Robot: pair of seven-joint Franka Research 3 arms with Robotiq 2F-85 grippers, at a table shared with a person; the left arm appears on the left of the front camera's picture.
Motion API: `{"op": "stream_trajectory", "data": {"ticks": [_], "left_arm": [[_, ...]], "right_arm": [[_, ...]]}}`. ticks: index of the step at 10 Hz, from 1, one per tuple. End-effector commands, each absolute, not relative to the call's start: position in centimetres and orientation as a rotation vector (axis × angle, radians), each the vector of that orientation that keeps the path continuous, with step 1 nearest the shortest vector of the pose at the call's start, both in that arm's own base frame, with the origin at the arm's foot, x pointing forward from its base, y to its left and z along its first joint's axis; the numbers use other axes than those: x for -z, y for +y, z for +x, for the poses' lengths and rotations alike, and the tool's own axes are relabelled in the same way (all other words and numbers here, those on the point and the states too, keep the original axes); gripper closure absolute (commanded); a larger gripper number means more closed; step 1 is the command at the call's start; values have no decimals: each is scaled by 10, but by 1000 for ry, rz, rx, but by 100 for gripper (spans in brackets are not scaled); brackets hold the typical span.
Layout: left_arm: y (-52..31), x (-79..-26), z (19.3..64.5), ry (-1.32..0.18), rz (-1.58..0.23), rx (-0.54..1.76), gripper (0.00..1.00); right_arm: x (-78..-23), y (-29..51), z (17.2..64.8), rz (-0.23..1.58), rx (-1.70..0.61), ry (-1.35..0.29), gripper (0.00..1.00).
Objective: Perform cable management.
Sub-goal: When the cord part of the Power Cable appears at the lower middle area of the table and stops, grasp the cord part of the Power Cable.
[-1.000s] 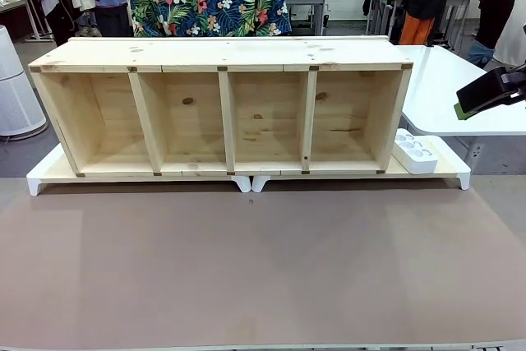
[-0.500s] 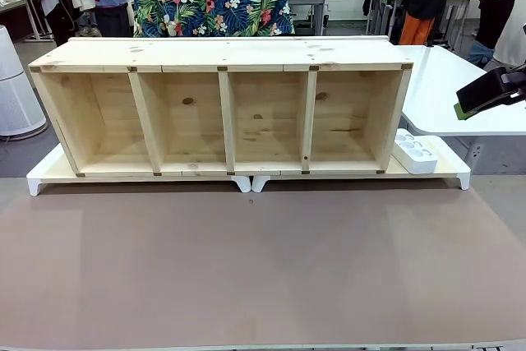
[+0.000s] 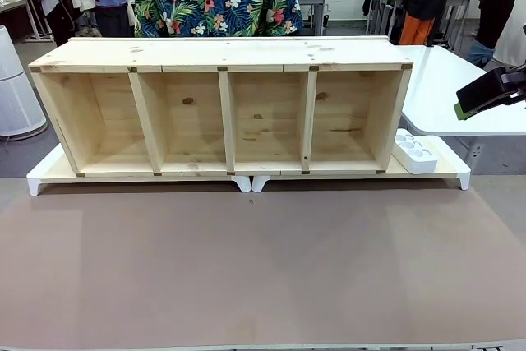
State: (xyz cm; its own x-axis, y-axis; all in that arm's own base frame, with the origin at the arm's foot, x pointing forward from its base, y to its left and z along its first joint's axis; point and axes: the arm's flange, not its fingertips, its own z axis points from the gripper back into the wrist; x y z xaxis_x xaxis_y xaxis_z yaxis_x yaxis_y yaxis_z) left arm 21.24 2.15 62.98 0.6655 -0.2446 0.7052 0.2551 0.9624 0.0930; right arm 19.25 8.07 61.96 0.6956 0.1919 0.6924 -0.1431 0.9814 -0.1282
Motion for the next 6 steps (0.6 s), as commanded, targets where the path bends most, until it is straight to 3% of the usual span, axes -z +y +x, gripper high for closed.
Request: {"op": "stream_trajectory", "data": {"ticks": [1,6], "left_arm": [[22,-630,212,-795,-15,278,0],[22,-630,212,-795,-15,278,0]], "right_arm": [[-620,80,193,-68,-185,-779,0],[-620,80,193,-68,-185,-779,0]]}}
